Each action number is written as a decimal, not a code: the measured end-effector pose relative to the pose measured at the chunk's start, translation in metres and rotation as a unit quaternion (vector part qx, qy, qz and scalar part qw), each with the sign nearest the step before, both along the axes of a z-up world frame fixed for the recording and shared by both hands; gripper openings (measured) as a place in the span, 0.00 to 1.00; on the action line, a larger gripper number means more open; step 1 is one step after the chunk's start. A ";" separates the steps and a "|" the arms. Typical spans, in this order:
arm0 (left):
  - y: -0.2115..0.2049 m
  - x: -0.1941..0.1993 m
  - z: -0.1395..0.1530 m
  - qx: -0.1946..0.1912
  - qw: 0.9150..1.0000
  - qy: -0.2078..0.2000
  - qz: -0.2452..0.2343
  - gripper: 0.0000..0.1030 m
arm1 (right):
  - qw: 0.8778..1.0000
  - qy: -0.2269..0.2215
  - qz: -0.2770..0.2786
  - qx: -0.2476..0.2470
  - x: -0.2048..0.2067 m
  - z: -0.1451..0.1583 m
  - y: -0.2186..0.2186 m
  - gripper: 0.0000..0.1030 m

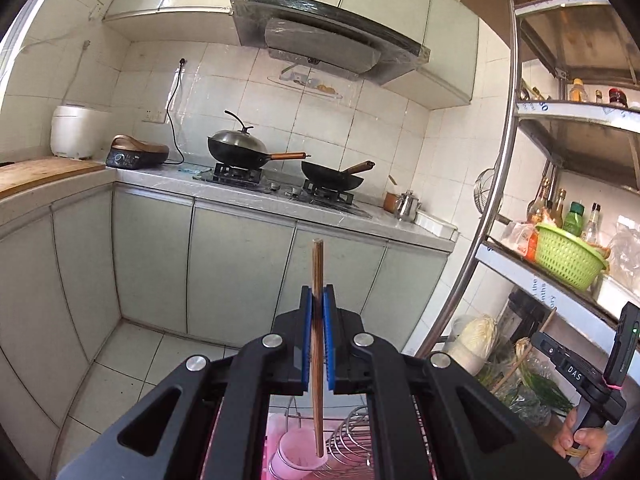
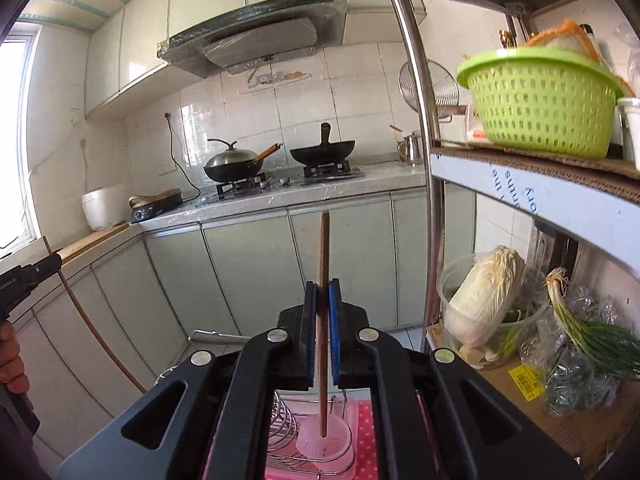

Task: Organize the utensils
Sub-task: 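Lift both held chopsticks up above the pink utensil holder, then lower both chopsticks into the tall pink cup and open both tools, then grasp the small gold spoon with the left tool while the right tool grasps a dark chopstick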

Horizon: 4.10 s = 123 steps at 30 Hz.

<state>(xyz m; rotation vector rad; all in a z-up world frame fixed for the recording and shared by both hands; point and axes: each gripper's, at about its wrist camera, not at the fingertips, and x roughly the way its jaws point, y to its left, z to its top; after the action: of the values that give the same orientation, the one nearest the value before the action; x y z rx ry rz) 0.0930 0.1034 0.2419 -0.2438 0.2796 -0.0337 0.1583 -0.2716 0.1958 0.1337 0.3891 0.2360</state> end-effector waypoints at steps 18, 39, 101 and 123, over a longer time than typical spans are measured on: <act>-0.020 0.083 -0.128 0.023 0.986 0.164 -0.027 0.05 | 0.989 0.143 0.018 -0.004 0.048 -0.094 0.009 0.06; 0.012 0.054 -0.105 -0.044 0.989 0.139 -0.012 0.28 | 0.992 0.126 0.011 0.011 0.017 -0.079 -0.003 0.39; -0.098 0.016 -0.355 -0.042 0.872 0.472 -0.124 0.01 | 0.918 0.383 0.090 0.041 -0.069 -0.265 0.025 0.34; -0.055 -0.005 -0.324 -0.064 0.895 0.424 -0.122 0.00 | 0.894 0.438 0.079 -0.062 -0.045 -0.295 0.079 0.19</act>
<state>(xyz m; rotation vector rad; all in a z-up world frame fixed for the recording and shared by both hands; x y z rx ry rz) 0.0880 0.0489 -0.0824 -0.3454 1.1861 -0.1968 0.1135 -0.1928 -0.0996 0.0748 1.3186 0.3043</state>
